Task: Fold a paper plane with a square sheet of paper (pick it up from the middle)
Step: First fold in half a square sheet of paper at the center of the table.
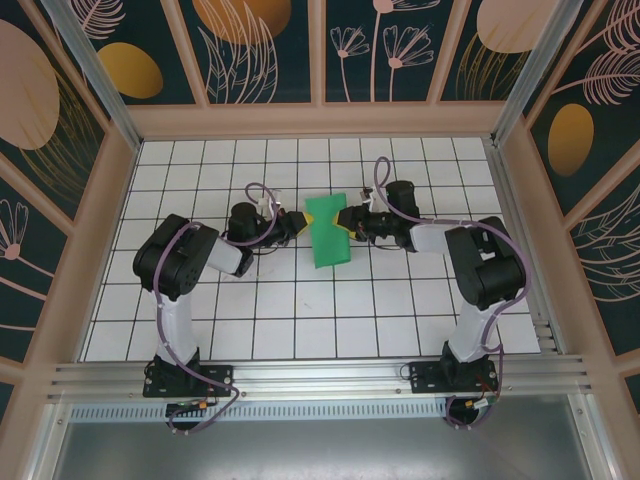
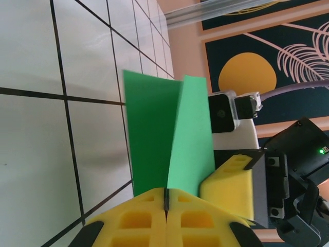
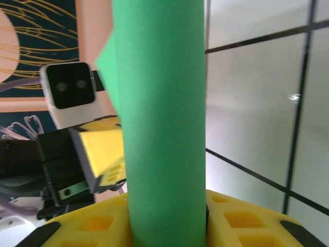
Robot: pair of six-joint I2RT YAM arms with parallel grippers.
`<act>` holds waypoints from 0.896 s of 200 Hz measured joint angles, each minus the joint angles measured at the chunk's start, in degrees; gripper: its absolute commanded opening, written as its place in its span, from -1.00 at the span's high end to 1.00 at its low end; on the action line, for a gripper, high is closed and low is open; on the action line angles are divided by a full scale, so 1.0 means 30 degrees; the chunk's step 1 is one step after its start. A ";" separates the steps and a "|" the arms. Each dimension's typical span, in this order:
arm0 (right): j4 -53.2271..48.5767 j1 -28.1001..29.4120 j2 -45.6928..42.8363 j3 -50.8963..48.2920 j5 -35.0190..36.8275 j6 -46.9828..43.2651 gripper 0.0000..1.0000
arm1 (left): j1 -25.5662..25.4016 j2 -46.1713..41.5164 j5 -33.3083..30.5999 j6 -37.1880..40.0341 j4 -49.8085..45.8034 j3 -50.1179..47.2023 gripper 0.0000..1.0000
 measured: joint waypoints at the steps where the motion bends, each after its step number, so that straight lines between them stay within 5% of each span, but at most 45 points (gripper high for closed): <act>1: -0.0058 0.0000 0.0022 0.0000 0.0044 -0.0022 0.29 | -0.0007 0.0000 0.0007 0.0000 -0.0044 0.0022 1.00; 84: -0.2900 0.0036 0.0678 0.0007 0.2441 -0.1916 0.16 | -0.0758 0.0503 -0.0255 0.2317 -0.3759 0.1479 1.00; 179: -0.5603 0.0306 0.0029 0.0372 0.4772 -0.3279 -0.25 | -0.1428 0.0882 -0.1086 0.3570 -0.7002 0.3060 1.00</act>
